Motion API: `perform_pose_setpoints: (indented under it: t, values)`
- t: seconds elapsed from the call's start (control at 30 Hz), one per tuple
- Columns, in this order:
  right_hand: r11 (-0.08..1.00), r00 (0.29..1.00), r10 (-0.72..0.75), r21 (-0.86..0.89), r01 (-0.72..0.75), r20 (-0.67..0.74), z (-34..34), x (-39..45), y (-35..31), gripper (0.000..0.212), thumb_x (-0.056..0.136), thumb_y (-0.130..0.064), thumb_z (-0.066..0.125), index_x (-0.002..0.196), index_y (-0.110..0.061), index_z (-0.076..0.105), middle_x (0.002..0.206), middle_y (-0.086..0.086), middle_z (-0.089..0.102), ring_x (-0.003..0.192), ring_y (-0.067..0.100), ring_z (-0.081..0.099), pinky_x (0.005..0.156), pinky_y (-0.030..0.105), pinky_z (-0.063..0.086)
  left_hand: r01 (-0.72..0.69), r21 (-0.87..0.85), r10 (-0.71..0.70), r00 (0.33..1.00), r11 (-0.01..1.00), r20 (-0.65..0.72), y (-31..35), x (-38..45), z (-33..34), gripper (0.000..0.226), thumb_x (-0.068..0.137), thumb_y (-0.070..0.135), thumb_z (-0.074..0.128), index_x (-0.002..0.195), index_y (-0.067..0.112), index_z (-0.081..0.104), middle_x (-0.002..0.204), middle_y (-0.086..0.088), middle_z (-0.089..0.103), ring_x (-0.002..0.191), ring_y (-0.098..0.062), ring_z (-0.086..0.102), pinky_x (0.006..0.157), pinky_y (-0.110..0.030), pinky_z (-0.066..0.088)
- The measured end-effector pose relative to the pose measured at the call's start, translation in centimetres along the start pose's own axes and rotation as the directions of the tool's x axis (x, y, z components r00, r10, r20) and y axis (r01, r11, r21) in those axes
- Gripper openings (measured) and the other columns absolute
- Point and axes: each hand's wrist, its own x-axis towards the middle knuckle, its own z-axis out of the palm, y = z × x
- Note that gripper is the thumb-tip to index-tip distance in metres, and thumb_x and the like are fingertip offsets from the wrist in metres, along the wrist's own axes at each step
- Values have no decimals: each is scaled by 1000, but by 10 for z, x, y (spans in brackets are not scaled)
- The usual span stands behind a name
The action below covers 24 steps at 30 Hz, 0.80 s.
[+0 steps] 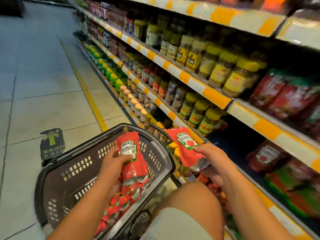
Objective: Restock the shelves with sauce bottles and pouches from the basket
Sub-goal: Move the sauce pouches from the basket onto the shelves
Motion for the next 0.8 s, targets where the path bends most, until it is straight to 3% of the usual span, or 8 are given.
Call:
perform_pose_setpoints:
  t: [0.1, 0.17, 0.23, 0.27, 0.37, 0.47, 0.67, 0.8]
  values:
    - [993, 999, -34, 110, 35, -5, -46, -30, 9, 23, 87, 1, 66, 72, -15, 73, 73, 13, 72, 56, 23, 68, 50, 31, 52, -49, -17, 51, 986, 999, 156, 14, -25, 44, 52, 83, -9, 71, 130, 12, 61, 111, -19, 76, 87, -35, 76, 71, -47, 63]
    - [990, 998, -53, 126, 57, -32, -72, -49, 13, 13, 87, 2, 65, 92, -9, 70, 84, 20, 74, 69, 35, 70, 62, 42, 52, -70, -17, 72, 968, 997, 240, 19, -43, 74, 52, 84, -10, 70, 129, 12, 62, 111, -19, 76, 91, -37, 76, 76, -50, 63]
    - [988, 996, -62, 138, 70, -60, -96, -61, 20, 34, 86, 5, 65, 119, -1, 65, 111, 28, 72, 98, 49, 68, 80, 55, 52, -83, 1, 78, 939, 997, 336, 18, -60, 104, 47, 85, -10, 70, 125, 13, 64, 108, -19, 77, 91, -38, 76, 77, -53, 63]
    - [986, 995, -69, 148, 78, -68, -106, -67, 22, 41, 85, 8, 65, 125, 0, 62, 117, 29, 70, 106, 50, 66, 87, 59, 52, -88, 20, 73, 921, 996, 383, 15, -68, 118, 45, 85, -9, 69, 125, 13, 65, 109, -21, 77, 91, -39, 75, 80, -56, 63]
    - [980, 994, -86, 172, 96, -67, -134, -75, 29, 47, 82, 15, 63, 126, 0, 63, 119, 28, 70, 106, 46, 66, 95, 61, 52, -99, 93, 42, 876, 991, 480, 1, -87, 159, 45, 85, -7, 70, 125, 14, 66, 111, -23, 76, 92, -40, 74, 90, -63, 57]
    - [979, 992, -85, 176, 100, -88, -159, -73, 31, 44, 78, 17, 66, 119, 1, 67, 111, 25, 74, 101, 42, 71, 90, 54, 58, -120, 170, 14, 854, 978, 520, -19, -99, 190, 51, 84, -3, 75, 130, 15, 64, 110, -18, 77, 97, -41, 74, 91, -59, 59]
    - [981, 984, -80, 160, 105, -159, -197, -62, 28, 34, 83, 2, 77, 115, -9, 71, 101, 11, 79, 92, 30, 77, 80, 45, 62, -98, 225, -34, 855, 969, 517, -50, -102, 226, 53, 82, 2, 80, 129, 21, 63, 104, -11, 79, 92, -37, 77, 70, -45, 63]
    - [988, 981, -73, 124, 97, -179, -209, -52, 26, 33, 83, -1, 79, 114, -10, 71, 99, 9, 80, 89, 27, 78, 77, 41, 61, -90, 265, -58, 862, 960, 503, -55, -97, 246, 53, 81, -1, 80, 127, 19, 63, 103, -12, 79, 90, -37, 78, 66, -43, 62]
